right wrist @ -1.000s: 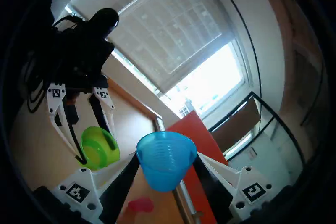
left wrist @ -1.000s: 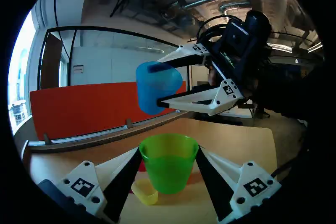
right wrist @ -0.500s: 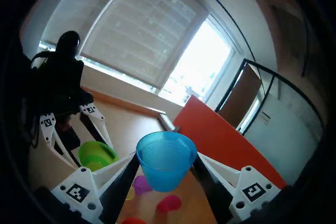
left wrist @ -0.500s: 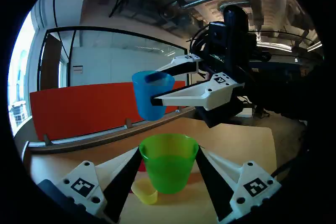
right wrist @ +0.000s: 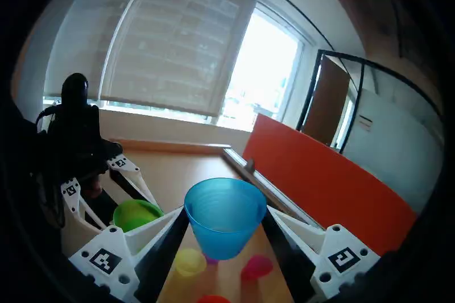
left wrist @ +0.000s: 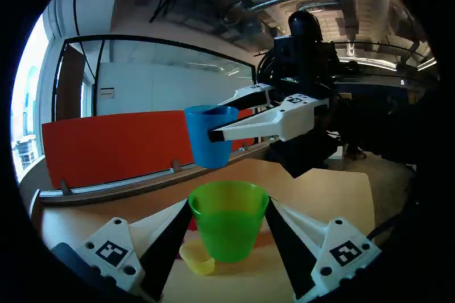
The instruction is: Pour water
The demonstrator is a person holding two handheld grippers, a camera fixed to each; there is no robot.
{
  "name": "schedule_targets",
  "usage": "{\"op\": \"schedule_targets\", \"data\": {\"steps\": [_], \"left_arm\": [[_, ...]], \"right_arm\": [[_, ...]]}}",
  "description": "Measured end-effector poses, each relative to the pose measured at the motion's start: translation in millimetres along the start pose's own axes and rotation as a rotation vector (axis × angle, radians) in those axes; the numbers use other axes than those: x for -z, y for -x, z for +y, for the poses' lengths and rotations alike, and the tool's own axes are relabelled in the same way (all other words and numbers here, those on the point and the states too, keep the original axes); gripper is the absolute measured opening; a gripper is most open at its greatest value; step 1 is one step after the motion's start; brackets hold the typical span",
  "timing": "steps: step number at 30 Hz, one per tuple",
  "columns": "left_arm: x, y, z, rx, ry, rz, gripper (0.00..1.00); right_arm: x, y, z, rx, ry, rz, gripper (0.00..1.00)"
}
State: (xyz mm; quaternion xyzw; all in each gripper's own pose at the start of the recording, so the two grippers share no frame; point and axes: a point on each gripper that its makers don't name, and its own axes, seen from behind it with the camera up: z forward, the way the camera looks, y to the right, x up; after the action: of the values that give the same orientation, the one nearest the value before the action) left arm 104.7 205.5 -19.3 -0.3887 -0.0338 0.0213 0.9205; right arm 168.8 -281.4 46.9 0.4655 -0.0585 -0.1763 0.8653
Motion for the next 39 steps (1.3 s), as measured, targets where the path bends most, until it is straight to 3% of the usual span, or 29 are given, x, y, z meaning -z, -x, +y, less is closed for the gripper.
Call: {"op": "schedule_targets", "data": {"steps": [9, 29, 39], "left_arm": [[2.9, 5.4, -2.3, 0.003, 0.001, -0.024, 0.87], [5.7, 31.1, 3.3, -0.026, 0.038, -0.123, 0.87], [3.6, 47.0, 3.8, -0.034, 0.048, -0.173, 0.87]], "right_arm": [[0.3, 8.5, -0.8, -0.024, 0.003, -0.031, 0.90], [6.6, 37.1, -12.9, -0.139, -0.042, -0.092, 0.91], [9.8, 57.2, -21.2, -0.157, -0.063, -0.127, 0.91]]}}
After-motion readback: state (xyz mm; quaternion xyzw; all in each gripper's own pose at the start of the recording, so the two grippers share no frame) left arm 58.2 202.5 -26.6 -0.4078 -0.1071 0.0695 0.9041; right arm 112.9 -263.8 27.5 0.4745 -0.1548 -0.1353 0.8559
